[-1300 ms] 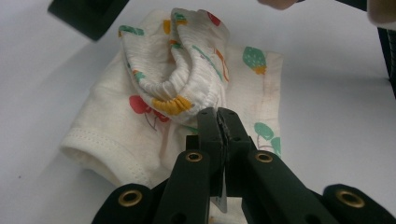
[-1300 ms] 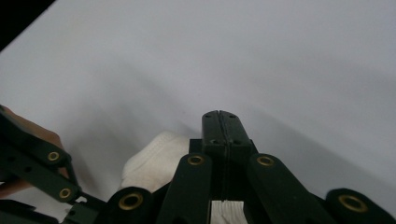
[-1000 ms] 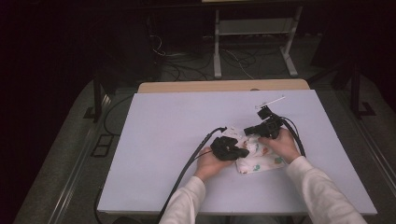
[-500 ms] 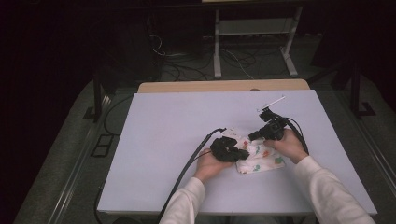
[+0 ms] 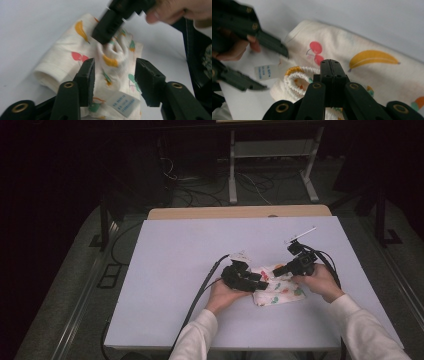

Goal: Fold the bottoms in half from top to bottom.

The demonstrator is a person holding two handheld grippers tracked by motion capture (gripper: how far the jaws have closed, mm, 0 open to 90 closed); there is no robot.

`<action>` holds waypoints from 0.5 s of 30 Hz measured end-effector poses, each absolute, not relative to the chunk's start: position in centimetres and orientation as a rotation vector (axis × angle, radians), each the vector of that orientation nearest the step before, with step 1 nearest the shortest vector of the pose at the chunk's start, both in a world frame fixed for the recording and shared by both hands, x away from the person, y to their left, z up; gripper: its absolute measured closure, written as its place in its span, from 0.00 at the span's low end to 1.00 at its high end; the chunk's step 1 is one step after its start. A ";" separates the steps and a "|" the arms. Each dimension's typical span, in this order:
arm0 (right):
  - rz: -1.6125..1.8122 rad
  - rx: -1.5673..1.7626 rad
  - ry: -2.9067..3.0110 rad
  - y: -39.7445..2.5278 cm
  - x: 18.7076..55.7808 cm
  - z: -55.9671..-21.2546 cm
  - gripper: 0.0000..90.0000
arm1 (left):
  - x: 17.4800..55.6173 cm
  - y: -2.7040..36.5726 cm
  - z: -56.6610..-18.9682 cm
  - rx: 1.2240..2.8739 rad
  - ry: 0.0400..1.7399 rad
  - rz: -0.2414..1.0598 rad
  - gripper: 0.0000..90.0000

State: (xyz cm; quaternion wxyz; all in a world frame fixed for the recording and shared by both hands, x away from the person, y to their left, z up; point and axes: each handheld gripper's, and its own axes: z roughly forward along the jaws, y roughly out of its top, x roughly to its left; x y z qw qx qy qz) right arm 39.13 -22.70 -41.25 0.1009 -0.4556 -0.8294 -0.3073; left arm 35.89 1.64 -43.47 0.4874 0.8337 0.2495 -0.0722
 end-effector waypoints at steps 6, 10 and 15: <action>-0.941 -1.333 -2.444 -23.3 37.6 -41.2 0.98 | 36.2 2.0 -43.3 1.990 0.658 -0.158 0.46; -0.950 -1.318 -2.454 -23.5 36.6 -41.2 0.98 | 36.5 2.1 -43.2 1.957 0.701 -0.158 0.40; -0.947 -1.305 -2.458 -23.4 34.9 -41.4 0.98 | 36.6 2.3 -43.2 1.941 0.740 -0.153 0.34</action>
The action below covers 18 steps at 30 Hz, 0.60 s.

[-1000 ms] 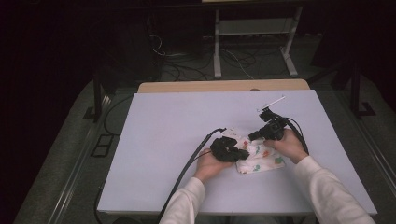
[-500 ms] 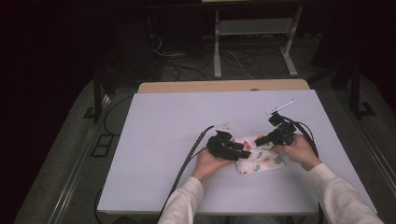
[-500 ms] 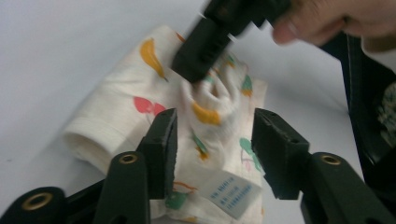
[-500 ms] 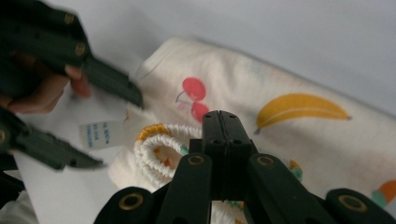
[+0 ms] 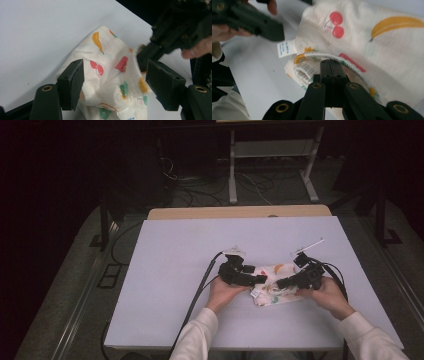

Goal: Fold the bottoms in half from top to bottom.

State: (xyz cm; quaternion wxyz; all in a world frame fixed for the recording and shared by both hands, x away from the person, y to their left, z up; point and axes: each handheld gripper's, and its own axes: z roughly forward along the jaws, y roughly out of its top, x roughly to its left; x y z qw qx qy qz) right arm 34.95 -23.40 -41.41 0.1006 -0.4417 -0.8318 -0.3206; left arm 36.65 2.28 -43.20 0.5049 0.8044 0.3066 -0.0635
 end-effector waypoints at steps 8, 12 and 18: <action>-0.954 -1.292 -2.512 -23.0 32.4 -42.2 0.98 | 36.7 2.2 -43.3 1.931 0.761 -0.134 0.31; -0.951 -1.303 -2.559 -22.5 31.6 -42.5 0.98 | 36.7 2.1 -43.3 1.926 0.769 -0.127 0.30; -0.972 -1.321 -2.564 -22.2 30.8 -43.1 0.98 | 36.9 2.2 -43.4 1.911 0.788 -0.132 0.27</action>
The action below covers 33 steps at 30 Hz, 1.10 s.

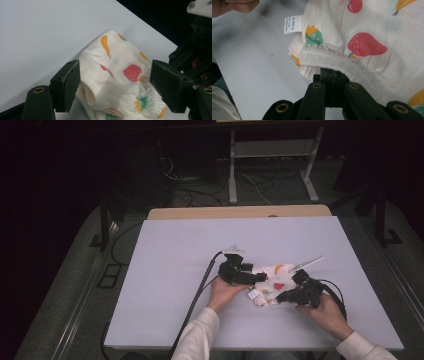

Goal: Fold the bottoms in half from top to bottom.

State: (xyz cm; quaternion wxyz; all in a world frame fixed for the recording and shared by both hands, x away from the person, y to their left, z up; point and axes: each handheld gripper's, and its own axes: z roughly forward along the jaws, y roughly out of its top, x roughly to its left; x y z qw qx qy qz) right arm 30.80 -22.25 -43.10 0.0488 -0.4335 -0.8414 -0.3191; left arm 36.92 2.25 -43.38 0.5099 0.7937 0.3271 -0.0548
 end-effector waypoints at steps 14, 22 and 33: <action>-1.038 -1.324 -2.525 -23.1 29.1 -43.1 0.91 | 37.3 2.5 -43.5 1.896 0.830 -0.136 0.18; -1.106 -1.275 -2.524 -23.9 28.4 -40.6 0.74 | 37.5 2.9 -43.4 1.886 0.848 -0.126 0.15; -1.216 -1.228 -2.546 -24.6 30.3 -38.2 0.37 | 37.9 3.2 -43.1 1.893 0.866 -0.105 0.06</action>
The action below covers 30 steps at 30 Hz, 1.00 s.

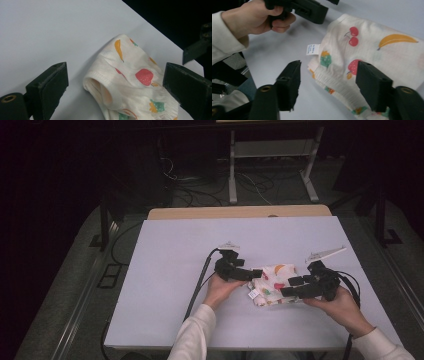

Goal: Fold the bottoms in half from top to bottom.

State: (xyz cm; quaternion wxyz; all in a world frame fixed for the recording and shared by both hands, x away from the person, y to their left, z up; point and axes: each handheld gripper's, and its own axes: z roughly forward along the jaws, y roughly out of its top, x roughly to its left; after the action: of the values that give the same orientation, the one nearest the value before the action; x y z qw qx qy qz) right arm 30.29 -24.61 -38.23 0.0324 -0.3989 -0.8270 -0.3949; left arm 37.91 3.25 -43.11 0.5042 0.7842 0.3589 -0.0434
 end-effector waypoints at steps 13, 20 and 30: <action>-1.233 -1.217 -2.582 -25.4 33.4 -38.1 0.02 | 38.9 3.5 -42.6 1.900 0.870 -0.100 0.03; -1.285 -1.247 -2.577 -26.4 34.9 -38.0 0.00 | 39.6 3.6 -42.2 1.922 0.883 -0.095 0.00; -1.293 -1.294 -2.588 -28.0 37.3 -37.9 0.00 | 40.7 3.5 -41.5 1.962 0.884 -0.085 0.00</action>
State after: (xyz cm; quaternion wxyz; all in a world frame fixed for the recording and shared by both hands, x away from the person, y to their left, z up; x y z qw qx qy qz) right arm 37.29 -27.99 -37.91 -0.0138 -0.4083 -0.8166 -0.4079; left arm 40.68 3.52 -41.51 0.4742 0.8021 0.3614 -0.0346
